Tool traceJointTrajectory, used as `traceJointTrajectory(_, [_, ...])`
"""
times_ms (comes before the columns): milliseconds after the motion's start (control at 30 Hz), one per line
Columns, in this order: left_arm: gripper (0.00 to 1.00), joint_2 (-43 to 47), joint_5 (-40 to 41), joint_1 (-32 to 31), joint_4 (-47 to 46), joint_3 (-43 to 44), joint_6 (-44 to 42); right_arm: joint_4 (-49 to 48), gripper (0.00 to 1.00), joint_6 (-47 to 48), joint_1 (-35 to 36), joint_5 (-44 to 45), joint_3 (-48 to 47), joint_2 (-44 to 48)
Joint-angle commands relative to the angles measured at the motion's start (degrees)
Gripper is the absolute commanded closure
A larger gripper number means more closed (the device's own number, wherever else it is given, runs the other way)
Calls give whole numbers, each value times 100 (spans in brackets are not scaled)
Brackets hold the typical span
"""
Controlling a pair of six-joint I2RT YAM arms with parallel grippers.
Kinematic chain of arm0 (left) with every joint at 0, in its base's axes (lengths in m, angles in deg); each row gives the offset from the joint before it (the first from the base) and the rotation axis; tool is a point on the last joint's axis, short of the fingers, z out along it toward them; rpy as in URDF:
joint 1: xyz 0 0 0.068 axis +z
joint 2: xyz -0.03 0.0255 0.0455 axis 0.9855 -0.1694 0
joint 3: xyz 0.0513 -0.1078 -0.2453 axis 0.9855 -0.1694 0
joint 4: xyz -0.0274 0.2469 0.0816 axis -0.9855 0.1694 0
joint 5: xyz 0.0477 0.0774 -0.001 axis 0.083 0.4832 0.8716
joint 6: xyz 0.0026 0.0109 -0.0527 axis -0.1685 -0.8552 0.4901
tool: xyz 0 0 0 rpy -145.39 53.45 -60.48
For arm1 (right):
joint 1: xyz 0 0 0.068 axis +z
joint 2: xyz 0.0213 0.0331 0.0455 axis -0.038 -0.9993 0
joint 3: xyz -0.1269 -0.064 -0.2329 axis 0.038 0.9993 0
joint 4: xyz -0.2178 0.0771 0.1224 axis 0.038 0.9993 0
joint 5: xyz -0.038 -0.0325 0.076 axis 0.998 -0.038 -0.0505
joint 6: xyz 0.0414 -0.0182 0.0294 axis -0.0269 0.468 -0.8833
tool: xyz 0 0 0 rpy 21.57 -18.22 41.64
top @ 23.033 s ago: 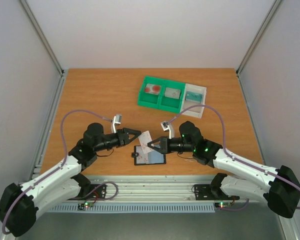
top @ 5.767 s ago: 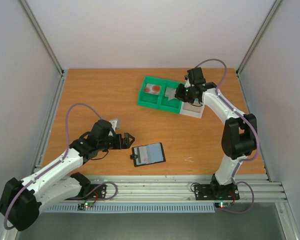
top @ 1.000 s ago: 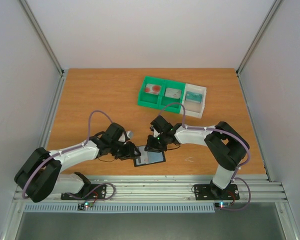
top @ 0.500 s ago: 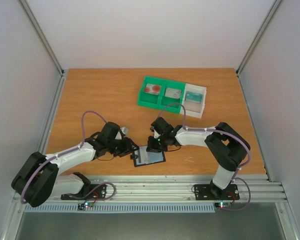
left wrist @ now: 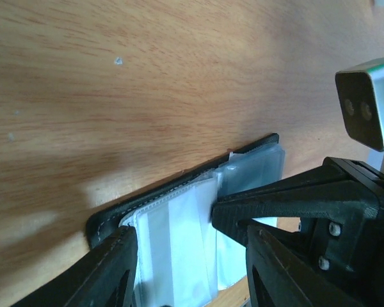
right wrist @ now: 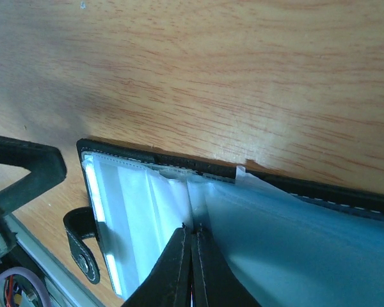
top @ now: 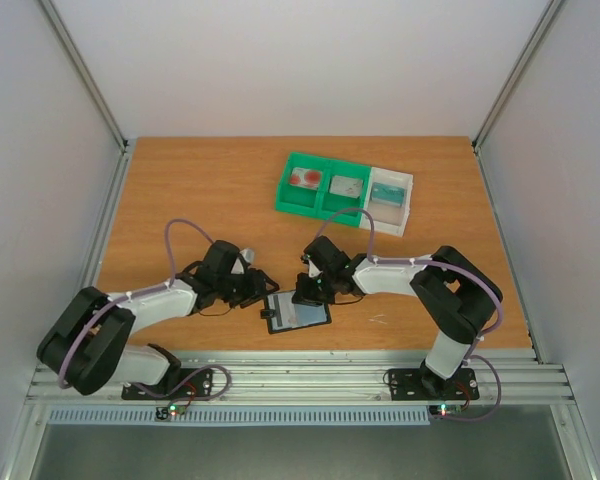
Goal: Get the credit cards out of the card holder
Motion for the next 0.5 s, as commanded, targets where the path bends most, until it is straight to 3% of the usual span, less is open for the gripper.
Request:
traceJointTrajectory(0, [52,-324,-155,23,-694,99,-57,255,99,-65,55,395,259,-201])
traceJointTrajectory(467, [57,-925,-257,31,-973,110,-32,249,99,-71,56,417,277,-200])
